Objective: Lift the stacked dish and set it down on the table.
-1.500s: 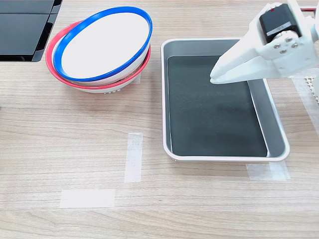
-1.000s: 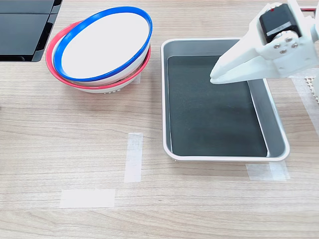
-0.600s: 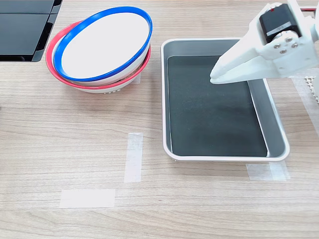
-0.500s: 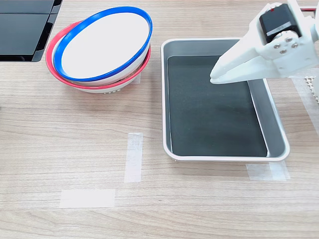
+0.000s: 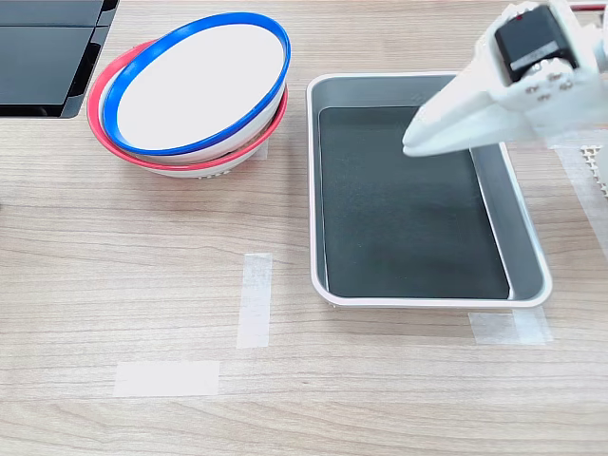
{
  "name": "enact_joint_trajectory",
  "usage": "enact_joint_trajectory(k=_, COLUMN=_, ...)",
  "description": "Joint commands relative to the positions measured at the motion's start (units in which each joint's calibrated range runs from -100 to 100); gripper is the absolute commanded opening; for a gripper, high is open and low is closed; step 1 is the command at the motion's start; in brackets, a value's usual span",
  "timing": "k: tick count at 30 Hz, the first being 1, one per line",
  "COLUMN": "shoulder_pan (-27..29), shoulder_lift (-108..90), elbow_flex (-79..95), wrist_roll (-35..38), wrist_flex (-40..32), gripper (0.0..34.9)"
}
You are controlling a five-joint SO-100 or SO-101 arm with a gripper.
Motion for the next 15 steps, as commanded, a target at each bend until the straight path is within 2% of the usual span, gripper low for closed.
enact_joint_trajectory(k=1, shoulder_pan=3.1, shoulder_lift=14.8, elbow_flex=-14.3, wrist_roll=0.8, wrist_flex=-4.1, gripper=6.5)
enact_joint_trajectory(k=7, shoulder_pan=5.2, shoulder_lift=41.4, elbow_flex=-36.6, wrist_roll=2.1, wrist_flex=-2.6, gripper=15.8)
enact_joint_trajectory(k=11, shoulder_pan=6.5, shoulder_lift=57.1, elbow_flex=-50.1, wrist_roll=1.8, wrist_flex=1.3, gripper=17.9)
enact_joint_trajectory(k=15, shoulder_pan=8.1, shoulder_lift=69.0, elbow_flex=-58.9, wrist_roll=1.8, wrist_flex=1.7, gripper=19.7)
